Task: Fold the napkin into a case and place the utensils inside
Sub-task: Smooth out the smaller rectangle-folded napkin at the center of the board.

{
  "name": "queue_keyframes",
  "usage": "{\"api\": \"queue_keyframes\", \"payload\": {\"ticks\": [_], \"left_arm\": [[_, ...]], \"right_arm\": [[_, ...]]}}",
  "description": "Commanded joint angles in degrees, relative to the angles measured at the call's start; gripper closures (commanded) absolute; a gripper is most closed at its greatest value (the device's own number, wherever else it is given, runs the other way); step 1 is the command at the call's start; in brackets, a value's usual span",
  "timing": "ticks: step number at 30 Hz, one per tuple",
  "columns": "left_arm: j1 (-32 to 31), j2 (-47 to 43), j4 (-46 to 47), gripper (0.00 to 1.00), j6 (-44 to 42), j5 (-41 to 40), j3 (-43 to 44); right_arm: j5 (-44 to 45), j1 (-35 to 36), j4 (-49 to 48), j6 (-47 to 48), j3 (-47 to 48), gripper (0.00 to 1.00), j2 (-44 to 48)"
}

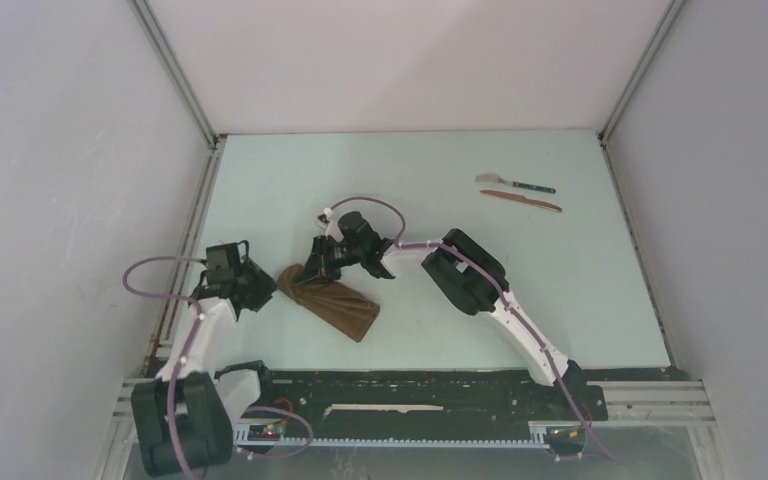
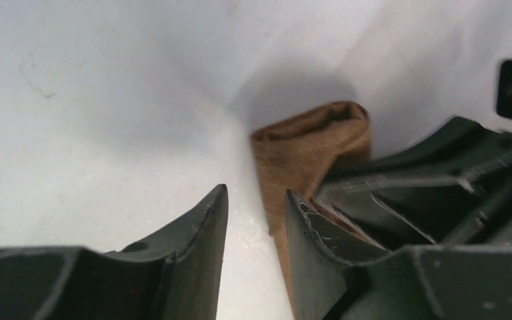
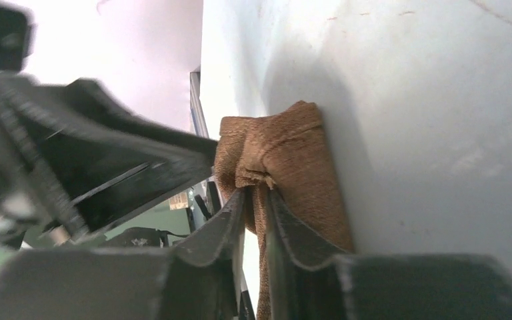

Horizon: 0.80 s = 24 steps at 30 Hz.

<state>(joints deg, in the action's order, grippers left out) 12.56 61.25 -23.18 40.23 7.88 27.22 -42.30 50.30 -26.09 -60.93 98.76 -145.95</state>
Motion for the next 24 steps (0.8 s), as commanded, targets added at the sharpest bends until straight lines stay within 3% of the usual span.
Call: {"api": "queue_keyframes", "payload": {"ticks": [1, 5, 10, 24], "left_arm": [[-8.7, -6.8, -7.2, 0.55, -1.4, -14.6, 4.5], [-16.7, -0.8, -12.2, 0.54, -1.2, -20.2, 10.4], [-21.6, 6.7, -14.3, 0.56, -1.7, -23.5, 15.4], [-24.8, 15.4, -12.8, 0.69, -3.3, -26.5, 18.4]], "right_arm": [[0.8, -1.0, -0.1, -1.4, -0.5, 0.78, 1.9], [1.8, -0.9, 1.1, -0.5, -0.2, 0.80, 1.5], [2.3, -0.8, 2.4, 0.5, 0.0, 0.80, 1.5], [3.2, -0.2, 5.5, 2.7, 1.7, 0.81, 1.7]]}}
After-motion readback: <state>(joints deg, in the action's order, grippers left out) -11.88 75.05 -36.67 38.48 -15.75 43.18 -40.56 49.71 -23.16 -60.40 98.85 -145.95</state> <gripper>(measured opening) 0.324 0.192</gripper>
